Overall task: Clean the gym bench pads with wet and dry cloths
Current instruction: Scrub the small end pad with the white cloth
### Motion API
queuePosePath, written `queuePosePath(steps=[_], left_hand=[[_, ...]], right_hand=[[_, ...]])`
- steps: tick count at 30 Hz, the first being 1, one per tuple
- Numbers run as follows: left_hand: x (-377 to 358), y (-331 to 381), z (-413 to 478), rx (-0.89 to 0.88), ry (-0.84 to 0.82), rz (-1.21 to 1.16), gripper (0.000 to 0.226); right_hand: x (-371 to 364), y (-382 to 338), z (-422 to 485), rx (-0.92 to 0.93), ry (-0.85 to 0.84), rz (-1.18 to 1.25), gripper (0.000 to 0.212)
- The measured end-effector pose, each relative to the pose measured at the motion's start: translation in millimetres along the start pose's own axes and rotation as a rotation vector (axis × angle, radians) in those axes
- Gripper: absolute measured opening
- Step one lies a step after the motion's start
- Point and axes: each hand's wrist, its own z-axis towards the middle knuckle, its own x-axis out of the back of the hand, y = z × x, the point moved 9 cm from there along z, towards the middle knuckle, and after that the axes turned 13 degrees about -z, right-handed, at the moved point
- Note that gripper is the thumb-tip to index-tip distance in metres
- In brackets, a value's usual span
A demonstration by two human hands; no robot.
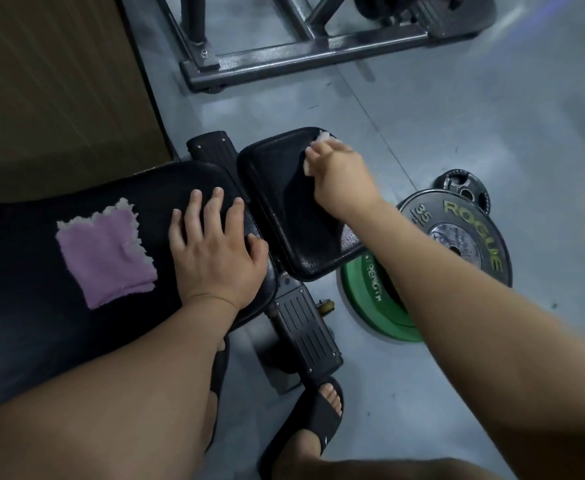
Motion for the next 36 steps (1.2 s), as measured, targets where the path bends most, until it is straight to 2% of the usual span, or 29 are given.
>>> queuePosePath(steps=[3,5,9,12,15,17,19,20,23,26,28,30,33,36], left_hand=[[-1,0,1,-0.004,-0.002,-0.017,0.056],[-2,-1,0,-0.005,-0.011,-0.025,0.057],[-2,-1,0,0.018,-0.048,-0.023,0.059],[0,0,-1,0.034,-0.098,-0.025,0.061],[0,-1,2,0.072,-0.232,-0.084,0.061],[5,2,7,0.089,-0.35,-0.142,0.059],[19,5,13,0.062,-0.445,-0.192,0.05],[29,3,14,0.044,-0.47,-0.237,0.043],[68,-22,12,0.042,-0.406,-0.376,0.024],[105,-74,8,0.267,-0.263,-0.482,0.012],[124,-102,10,0.342,-0.191,-0.395,0.009],[130,-125,10,0.433,-0.16,-0.302,0.02],[127,-145,0,0.599,-0.212,-0.257,0.052],[124,-161,-8,0.722,-0.233,-0.238,0.065]], right_hand=[[-2,-29,-29,0.088,0.087,0.009,0.026],[0,-41,-66,0.132,0.125,0.063,0.028],[7,-47,-126,0.141,0.176,0.142,0.023],[13,-53,-138,0.132,0.192,0.21,0.02],[6,-44,-128,0.053,0.136,0.231,0.016],[3,-32,-122,-0.05,0.159,0.222,0.017],[2,-21,-116,-0.189,0.185,0.226,0.01],[3,-19,-114,-0.239,0.183,0.231,0.014],[22,-32,-106,-0.232,0.264,0.255,0.035],[55,-64,-91,-0.138,0.356,0.331,0.043],[75,-99,-78,-0.035,0.389,0.393,0.038],[85,-140,-64,0.094,0.344,0.424,0.024],[87,-189,-49,0.243,0.295,0.436,0.024],[68,-208,-37,0.271,0.22,0.36,0.024]])
